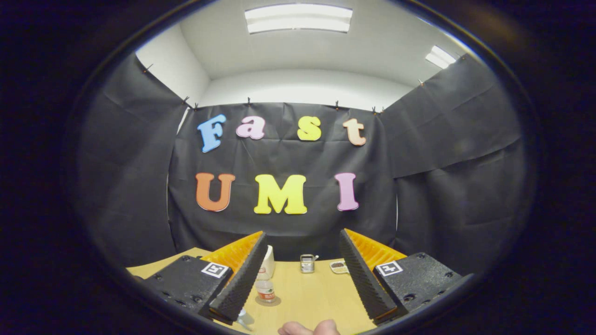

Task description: Take the bottle from table, then pour the juice into the cup, finally place the bottle on the coaster

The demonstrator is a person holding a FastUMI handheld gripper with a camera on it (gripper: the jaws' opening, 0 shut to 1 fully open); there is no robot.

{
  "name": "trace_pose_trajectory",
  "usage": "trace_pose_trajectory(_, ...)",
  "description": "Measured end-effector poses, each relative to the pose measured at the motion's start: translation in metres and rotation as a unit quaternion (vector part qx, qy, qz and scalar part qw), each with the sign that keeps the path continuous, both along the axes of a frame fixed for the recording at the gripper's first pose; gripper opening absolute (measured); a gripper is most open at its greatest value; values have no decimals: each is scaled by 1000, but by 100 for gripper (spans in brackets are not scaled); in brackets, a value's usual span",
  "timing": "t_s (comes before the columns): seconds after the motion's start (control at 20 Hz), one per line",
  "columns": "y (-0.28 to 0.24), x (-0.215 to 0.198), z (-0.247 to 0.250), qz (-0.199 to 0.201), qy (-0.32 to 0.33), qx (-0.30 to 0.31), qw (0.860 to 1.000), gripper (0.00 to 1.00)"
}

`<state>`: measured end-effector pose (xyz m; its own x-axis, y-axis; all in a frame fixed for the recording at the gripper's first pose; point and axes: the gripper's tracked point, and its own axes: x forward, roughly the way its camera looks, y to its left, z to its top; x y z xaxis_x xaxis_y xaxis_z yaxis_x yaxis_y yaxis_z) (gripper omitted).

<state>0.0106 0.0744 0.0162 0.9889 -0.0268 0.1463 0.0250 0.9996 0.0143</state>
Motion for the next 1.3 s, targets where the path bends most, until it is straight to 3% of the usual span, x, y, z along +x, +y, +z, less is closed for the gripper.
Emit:
trace_pose_trajectory(0.25,26,-15,-11,22,22,-18,999,99)
trace_pose_trajectory(0.55,26,-12,-22,23,43,18,999,99)
trace_pose_trajectory(0.85,42,12,-52,45,85,15,995,100)
trace_pose_trajectory(1.3,41,28,-59,38,97,29,994,100)
